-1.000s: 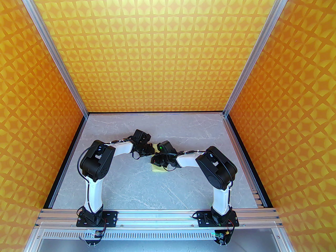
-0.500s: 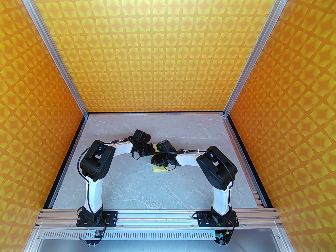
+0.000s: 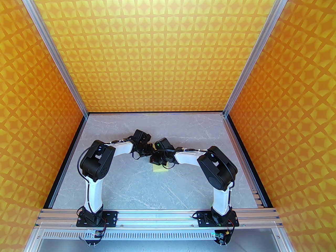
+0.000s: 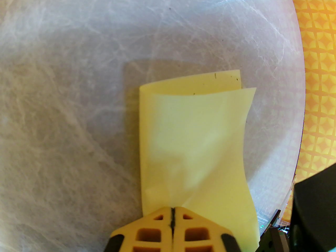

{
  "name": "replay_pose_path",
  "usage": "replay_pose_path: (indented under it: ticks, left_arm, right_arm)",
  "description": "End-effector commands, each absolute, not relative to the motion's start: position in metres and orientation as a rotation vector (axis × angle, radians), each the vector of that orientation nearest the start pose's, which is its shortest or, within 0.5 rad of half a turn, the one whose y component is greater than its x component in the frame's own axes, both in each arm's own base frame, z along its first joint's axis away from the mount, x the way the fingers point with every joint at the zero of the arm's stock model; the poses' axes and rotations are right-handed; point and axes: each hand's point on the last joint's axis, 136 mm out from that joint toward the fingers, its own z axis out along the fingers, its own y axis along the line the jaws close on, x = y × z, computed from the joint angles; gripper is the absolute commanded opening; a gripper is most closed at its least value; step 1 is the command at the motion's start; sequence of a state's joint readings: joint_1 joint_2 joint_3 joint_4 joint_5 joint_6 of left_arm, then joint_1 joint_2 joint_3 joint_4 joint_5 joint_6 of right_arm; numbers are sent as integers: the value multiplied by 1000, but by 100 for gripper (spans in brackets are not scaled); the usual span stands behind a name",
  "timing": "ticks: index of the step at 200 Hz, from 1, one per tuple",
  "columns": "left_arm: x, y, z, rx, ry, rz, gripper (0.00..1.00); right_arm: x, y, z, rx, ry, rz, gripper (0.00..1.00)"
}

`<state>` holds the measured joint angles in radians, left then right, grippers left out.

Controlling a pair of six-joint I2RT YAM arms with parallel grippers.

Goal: Fold a paper plane with a square sheet of paper (fold left side to right side)

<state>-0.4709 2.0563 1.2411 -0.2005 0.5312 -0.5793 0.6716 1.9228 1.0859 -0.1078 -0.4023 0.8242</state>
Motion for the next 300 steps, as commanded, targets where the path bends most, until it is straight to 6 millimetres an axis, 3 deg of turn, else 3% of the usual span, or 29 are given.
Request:
replay_pose_path:
  ticks: [1, 20, 56, 141, 178, 225, 241, 270, 300]
  left_arm:
    - [374, -290, 18, 49, 2765, -1037, 1]
    - [375, -289, 19, 47, 2762, -1038, 1]
    - [375, -291, 20, 52, 2758, -1044, 1]
    - [375, -292, 25, 60, 2755, -1049, 2]
    - [376, -293, 41, 74, 2723, -1058, 5]
    - [363, -292, 56, 93, 2707, -1067, 11]
    - [358, -291, 53, 94, 2722, -1062, 14]
    - [349, -282, 47, 79, 2748, -1024, 19]
    - [342, -277, 38, 85, 2775, -990, 20]
  right_arm:
    - [323, 319, 52, 38, 2715, 977, 1]
    - [332, 306, 60, 56, 2688, 971, 1]
    - [346, 283, 56, 106, 2683, 936, 1]
    - [358, 255, 15, 140, 2762, 826, 2]
    - [359, 248, -1, 114, 2801, 767, 2]
    - [363, 251, 6, 92, 2786, 780, 5]
    - [364, 254, 14, 80, 2776, 798, 7]
    - [367, 252, 39, 58, 2731, 795, 20]
    - [365, 246, 48, 50, 2722, 756, 25]
